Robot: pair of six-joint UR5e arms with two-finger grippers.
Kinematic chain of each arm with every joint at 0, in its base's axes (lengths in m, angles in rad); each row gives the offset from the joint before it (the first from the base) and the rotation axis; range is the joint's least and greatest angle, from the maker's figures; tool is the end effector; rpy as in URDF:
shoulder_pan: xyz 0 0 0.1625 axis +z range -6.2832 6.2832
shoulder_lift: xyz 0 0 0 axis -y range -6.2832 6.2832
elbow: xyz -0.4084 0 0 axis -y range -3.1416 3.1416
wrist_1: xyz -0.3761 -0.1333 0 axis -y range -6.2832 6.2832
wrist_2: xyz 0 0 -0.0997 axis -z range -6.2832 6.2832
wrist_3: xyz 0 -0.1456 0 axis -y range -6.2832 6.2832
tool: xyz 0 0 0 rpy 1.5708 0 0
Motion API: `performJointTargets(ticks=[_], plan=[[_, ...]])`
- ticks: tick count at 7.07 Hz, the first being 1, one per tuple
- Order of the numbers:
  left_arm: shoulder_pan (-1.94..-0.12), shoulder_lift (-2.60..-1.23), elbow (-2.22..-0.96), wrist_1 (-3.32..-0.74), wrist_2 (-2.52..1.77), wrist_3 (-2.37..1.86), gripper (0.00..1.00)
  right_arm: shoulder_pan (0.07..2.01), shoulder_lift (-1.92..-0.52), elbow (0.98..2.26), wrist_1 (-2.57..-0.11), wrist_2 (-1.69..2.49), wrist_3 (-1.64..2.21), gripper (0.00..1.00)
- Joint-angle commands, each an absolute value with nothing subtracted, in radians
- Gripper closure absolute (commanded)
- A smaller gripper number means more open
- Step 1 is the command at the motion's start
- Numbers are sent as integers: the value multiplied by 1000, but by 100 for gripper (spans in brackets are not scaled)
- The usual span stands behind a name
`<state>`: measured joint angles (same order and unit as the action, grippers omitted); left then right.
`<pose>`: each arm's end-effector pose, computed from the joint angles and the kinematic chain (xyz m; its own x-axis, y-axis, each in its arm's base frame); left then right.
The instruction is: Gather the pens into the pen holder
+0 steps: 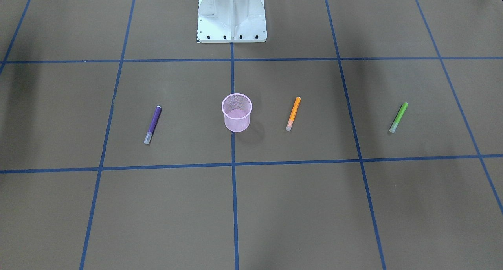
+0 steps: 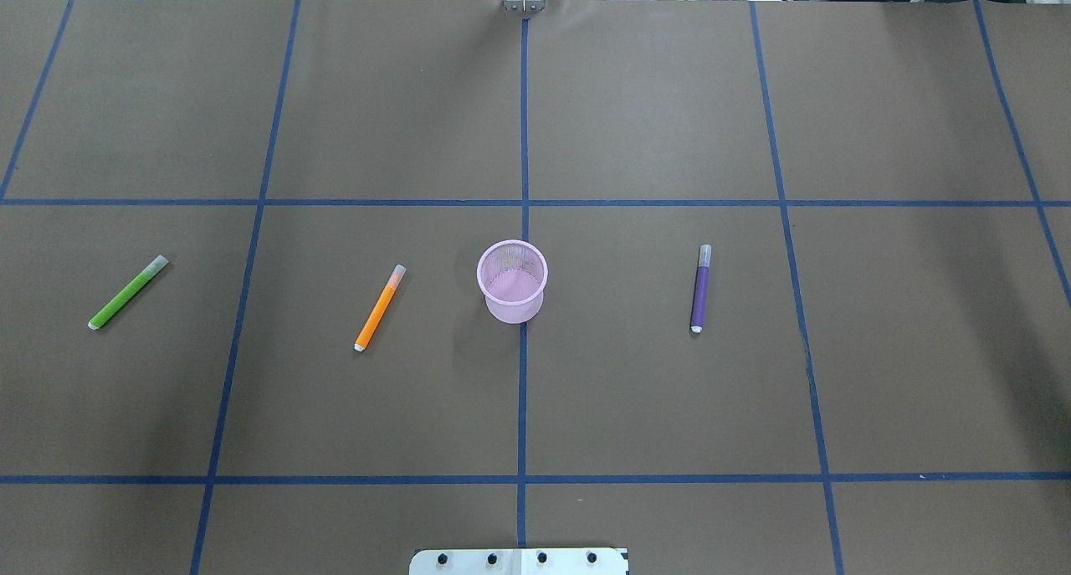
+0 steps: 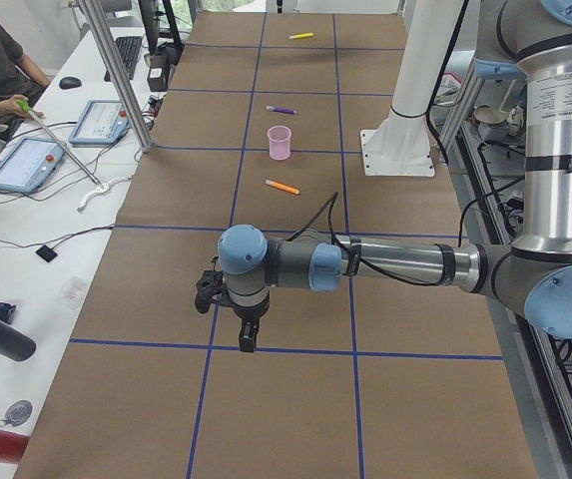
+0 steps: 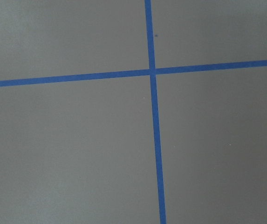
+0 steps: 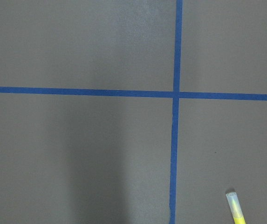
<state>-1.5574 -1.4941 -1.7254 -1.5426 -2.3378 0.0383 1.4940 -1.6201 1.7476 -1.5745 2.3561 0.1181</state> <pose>-0.0262 -0.4488 0.6402 0.7184 0.0823 -0.6907 -0.0409 0.9963 0.0762 -0.0054 -0.4655 0.6124 0.7025 -0.0237 0.7113 -0.0067 0.9992 0.0400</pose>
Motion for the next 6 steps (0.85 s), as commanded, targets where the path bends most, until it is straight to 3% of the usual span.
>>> performJointTargets(ticks=[1, 6], plan=[[-1557, -1490, -1749, -1543, -2338, 47, 0, 1493, -1620, 1749, -1574, 2355, 118, 0], [-1555, -1466, -1775, -1540, -2339, 40, 0, 1493, -1629, 1767, -1572, 2359, 118, 0]])
